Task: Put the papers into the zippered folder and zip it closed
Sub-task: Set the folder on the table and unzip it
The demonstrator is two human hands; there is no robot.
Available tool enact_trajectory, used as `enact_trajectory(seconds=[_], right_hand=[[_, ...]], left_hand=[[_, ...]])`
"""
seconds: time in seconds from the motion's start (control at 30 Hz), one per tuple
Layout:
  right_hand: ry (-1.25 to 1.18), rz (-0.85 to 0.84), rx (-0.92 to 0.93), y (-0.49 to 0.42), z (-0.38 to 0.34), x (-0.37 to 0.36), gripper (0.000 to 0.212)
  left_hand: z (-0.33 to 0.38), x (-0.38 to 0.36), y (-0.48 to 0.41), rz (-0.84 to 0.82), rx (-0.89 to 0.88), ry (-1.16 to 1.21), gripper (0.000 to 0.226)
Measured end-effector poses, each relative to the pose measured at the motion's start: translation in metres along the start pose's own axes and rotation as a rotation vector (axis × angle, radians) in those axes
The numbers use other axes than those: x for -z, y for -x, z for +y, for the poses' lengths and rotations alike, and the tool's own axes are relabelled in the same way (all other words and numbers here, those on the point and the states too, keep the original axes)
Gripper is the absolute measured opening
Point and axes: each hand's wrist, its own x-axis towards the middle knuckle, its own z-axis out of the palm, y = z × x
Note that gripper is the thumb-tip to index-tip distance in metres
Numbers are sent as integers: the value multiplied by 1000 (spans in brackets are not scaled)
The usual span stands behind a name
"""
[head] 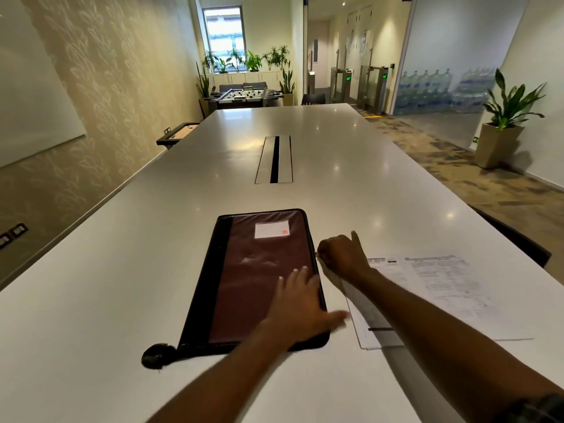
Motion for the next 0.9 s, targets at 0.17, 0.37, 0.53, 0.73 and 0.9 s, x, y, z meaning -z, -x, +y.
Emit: enact_trajectory(seconds=[0.17, 0.37, 0.53, 0.73, 0.9], right_hand=[[-34, 7, -47, 7, -2, -1, 21], [-32, -3, 13, 11, 0, 7, 19], [-34, -43, 77, 21, 2, 14, 16], [-61, -67, 114, 48, -3, 19, 17], [-97, -68, 118, 75, -8, 23, 14]], left_hand=[[5, -20, 27, 25, -86, -63, 88], [5, -8, 31, 124, -69, 108, 60], [6, 2, 36, 263, -48, 283, 34], [3, -1, 39, 321, -32, 447, 28], [4, -3, 38, 339, -39, 471, 20]])
